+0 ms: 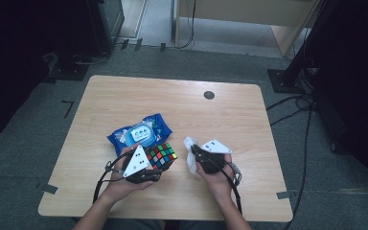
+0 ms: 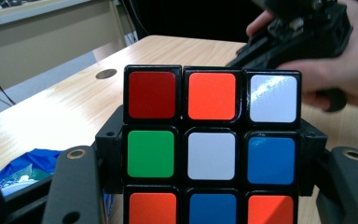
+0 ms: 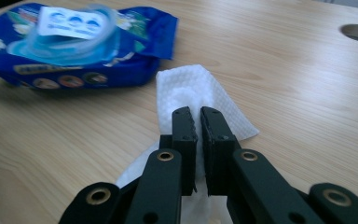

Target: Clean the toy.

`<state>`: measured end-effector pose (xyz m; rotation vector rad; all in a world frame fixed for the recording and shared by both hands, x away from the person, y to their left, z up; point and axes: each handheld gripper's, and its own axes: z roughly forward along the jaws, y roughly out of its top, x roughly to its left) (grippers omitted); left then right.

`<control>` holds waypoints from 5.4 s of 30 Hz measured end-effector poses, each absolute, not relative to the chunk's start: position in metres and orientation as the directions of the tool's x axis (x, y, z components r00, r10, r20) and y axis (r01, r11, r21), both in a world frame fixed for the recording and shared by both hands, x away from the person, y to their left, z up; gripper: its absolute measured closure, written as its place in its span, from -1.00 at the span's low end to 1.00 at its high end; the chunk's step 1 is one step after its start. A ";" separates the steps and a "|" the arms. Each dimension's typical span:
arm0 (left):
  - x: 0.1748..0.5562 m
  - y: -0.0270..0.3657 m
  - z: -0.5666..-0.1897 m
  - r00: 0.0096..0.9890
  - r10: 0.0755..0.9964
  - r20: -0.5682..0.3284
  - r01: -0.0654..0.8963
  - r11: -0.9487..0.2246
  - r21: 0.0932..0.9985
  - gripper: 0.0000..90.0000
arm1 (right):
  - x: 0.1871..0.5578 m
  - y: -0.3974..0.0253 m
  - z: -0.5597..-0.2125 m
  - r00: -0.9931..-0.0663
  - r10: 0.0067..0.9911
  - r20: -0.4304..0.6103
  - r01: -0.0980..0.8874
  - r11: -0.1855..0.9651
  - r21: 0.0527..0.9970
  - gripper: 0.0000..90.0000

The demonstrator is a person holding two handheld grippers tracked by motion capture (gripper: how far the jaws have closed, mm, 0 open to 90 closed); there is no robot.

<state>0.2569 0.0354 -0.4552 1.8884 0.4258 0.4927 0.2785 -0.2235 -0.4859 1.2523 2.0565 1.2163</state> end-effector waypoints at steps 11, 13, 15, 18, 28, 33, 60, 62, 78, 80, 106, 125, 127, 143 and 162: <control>0.257 0.041 -0.452 0.840 0.527 0.132 0.062 -0.335 0.940 -0.25 | 0.282 -0.199 -0.484 -0.569 0.806 0.163 0.419 0.115 0.901 0.39; 0.258 0.043 -0.452 0.835 0.533 0.133 0.061 -0.331 0.942 -0.25 | 0.281 -0.208 -0.479 -0.549 0.811 0.204 0.434 0.068 0.898 0.31; 0.259 0.044 -0.452 0.830 0.542 0.130 0.066 -0.327 0.943 -0.25 | 0.278 -0.218 -0.471 -0.523 0.807 0.274 0.455 -0.008 0.890 0.19; 0.260 0.043 -0.453 0.820 0.557 0.136 0.071 -0.333 0.940 -0.25 | 0.270 -0.225 -0.458 -0.508 0.793 0.336 0.471 -0.071 0.879 0.03; 0.254 0.025 -0.460 0.798 0.572 0.189 0.049 -0.374 0.926 -0.25 | 0.249 -0.198 -0.428 -0.574 0.677 0.460 0.535 -0.115 0.837 -0.33; 0.251 0.023 -0.459 0.795 0.574 0.197 0.033 -0.365 0.930 -0.25 | 0.250 -0.185 -0.434 -0.583 0.651 0.487 0.582 -0.084 0.809 -0.41; 0.251 0.043 -0.449 0.751 0.643 0.151 0.106 -0.343 0.933 -0.62 | 0.258 -0.233 -0.414 -0.437 0.809 0.394 0.481 -0.160 0.862 -0.23; 0.253 0.054 -0.448 0.734 0.666 0.132 0.133 -0.331 0.934 -0.63 | 0.260 -0.238 -0.415 -0.406 0.850 0.336 0.458 -0.129 0.880 -0.23; 0.244 0.164 -0.477 0.513 0.858 0.013 0.351 -0.224 0.909 -0.63 | 0.294 -0.270 -0.482 -0.181 0.983 0.037 0.509 0.062 0.859 -0.23; 0.244 0.176 -0.480 0.475 0.880 -0.008 0.376 -0.196 0.906 -0.63 | 0.296 -0.272 -0.486 -0.174 0.984 0.029 0.521 0.067 0.851 -0.23; 0.261 0.207 -0.504 0.310 0.950 -0.030 0.547 -0.152 0.823 -0.62 | 0.294 -0.288 -0.483 -0.188 0.980 0.058 0.512 0.047 0.858 -0.65; 0.266 0.218 -0.514 0.242 0.970 -0.023 0.657 -0.146 0.740 -0.62 | 0.250 -0.397 -0.467 -0.094 0.994 0.063 0.557 0.000 0.830 -0.65; 0.265 0.217 -0.515 0.245 0.969 -0.025 0.664 -0.149 0.733 -0.62 | 0.242 -0.406 -0.471 -0.080 0.994 0.068 0.570 -0.010 0.821 -0.65; 0.262 0.212 -0.517 0.274 0.962 0.009 0.672 -0.198 0.714 -0.61 | 0.207 -0.436 -0.516 -0.064 0.995 0.074 0.677 -0.011 0.736 -0.65; 0.264 0.211 -0.517 0.285 0.959 0.010 0.670 -0.207 0.713 -0.61 | 0.212 -0.432 -0.527 -0.048 0.999 0.025 0.705 0.016 0.709 -1.00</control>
